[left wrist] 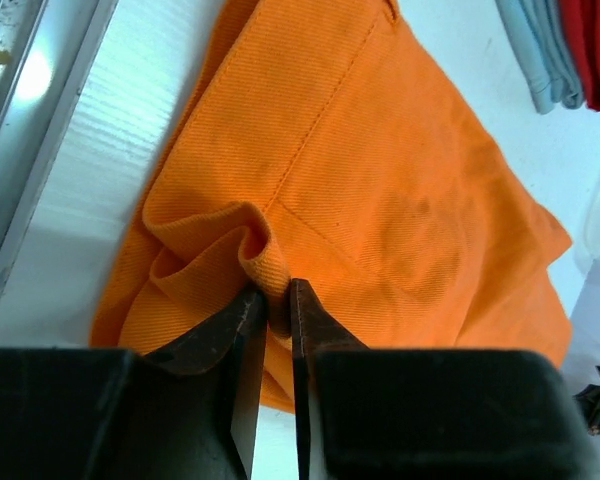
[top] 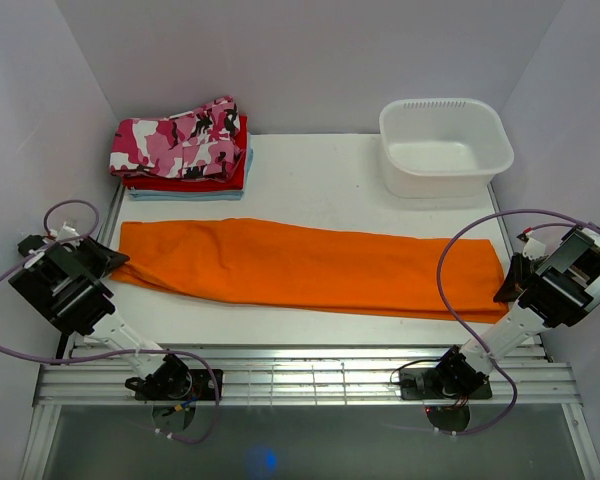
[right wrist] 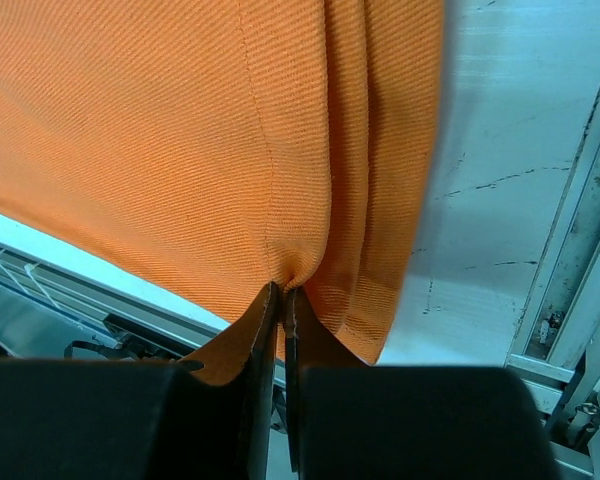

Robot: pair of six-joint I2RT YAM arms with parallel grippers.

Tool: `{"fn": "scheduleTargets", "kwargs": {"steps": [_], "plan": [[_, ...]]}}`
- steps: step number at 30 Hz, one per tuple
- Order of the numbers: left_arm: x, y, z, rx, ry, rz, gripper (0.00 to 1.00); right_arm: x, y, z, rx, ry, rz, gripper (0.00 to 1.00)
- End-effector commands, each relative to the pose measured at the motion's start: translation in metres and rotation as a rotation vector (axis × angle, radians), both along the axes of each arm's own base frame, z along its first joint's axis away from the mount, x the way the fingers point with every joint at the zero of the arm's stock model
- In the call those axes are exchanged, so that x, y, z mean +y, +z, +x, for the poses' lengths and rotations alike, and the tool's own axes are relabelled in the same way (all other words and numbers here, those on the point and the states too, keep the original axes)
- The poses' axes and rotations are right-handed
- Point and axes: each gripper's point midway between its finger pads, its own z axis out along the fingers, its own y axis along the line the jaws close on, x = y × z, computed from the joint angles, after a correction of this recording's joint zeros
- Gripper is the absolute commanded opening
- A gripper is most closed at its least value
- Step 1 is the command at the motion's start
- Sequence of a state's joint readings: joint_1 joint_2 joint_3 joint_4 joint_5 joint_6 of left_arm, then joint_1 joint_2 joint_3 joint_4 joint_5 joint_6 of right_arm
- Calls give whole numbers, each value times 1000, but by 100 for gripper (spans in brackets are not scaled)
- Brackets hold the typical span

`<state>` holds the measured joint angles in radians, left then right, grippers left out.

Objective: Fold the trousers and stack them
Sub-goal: Fold the trousers

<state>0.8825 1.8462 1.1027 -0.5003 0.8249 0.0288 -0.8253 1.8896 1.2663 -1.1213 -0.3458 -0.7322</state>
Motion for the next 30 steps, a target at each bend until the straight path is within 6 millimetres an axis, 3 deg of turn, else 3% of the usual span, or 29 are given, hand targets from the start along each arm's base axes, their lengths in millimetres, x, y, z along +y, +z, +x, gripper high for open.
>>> {"fn": "scheduleTargets", "kwargs": {"steps": [1, 4, 5, 8, 18, 24, 30], "plan": [[25, 13, -9, 17, 23, 151, 28, -50, -5, 20, -101, -5, -159, 8], [28, 16, -12, 16, 25, 190, 36, -49, -5, 20, -99, -6, -155, 8], [29, 17, -13, 15, 28, 196, 44, -49, -5, 20, -99, -8, -152, 8], [33, 20, -12, 10, 37, 203, 50, -49, -4, 20, -100, -6, -156, 8], [31, -2, -14, 61, 61, 143, 51, -52, 0, 23, -106, -8, -156, 8], [23, -12, -27, 96, 51, 149, 52, -51, 0, 24, -109, -9, -148, 8], [31, -29, -38, 184, 111, 185, 52, -52, 5, 25, -119, -8, -157, 8]]}}
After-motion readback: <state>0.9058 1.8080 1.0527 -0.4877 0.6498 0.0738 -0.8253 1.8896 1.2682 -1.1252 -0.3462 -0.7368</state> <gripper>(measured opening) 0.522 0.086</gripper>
